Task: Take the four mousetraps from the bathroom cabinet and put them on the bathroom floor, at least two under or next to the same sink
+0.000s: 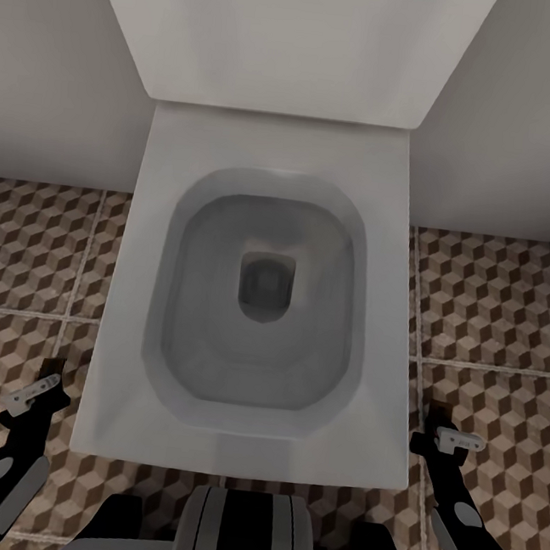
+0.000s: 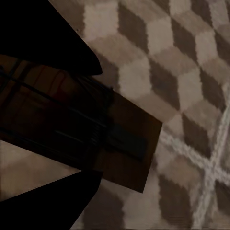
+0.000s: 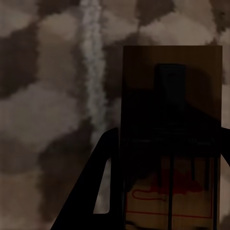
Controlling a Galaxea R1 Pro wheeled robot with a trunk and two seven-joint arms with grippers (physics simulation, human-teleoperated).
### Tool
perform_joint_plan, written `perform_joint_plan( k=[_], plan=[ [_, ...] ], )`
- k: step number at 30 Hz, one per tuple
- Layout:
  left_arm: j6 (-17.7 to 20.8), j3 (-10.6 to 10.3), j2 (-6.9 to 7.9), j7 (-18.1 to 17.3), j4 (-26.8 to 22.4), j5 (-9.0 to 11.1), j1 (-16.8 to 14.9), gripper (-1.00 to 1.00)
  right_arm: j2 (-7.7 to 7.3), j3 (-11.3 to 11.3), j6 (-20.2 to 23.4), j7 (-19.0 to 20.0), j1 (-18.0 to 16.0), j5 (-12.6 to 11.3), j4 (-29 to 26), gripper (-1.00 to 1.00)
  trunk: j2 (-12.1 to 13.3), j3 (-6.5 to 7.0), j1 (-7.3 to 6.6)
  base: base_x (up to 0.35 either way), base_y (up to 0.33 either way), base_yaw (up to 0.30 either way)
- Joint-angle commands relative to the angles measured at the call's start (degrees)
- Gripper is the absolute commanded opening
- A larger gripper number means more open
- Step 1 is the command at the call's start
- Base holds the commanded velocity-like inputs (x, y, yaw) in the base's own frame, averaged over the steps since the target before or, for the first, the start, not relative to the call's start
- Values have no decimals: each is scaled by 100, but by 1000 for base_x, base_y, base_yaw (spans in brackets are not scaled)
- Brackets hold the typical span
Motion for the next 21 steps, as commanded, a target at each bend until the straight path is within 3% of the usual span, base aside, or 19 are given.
perform_joint_plan(
  k=[1,15,18,21],
  plan=[
    [-17,-10,1,76,-51,19,0,-100,-8,40,-23,-38,-2,-47,2,-100,-1,-2,-1,0,0,0],
    [-7,1,-110,304,-363,-19,0,-100,-8,42,-23,-38,-1,-49,2,-100,-1,-2,-1,0,0,0],
    [-2,2,-116,315,-363,-124,0,-100,-8,42,-23,-39,-1,-49,2,-100,-1,-2,-1,0,0,0],
    [0,6,-151,349,-362,-352,0,-100,-8,42,-23,-39,-1,-49,2,-100,-1,-2,-1,0,0,0]
  ],
)
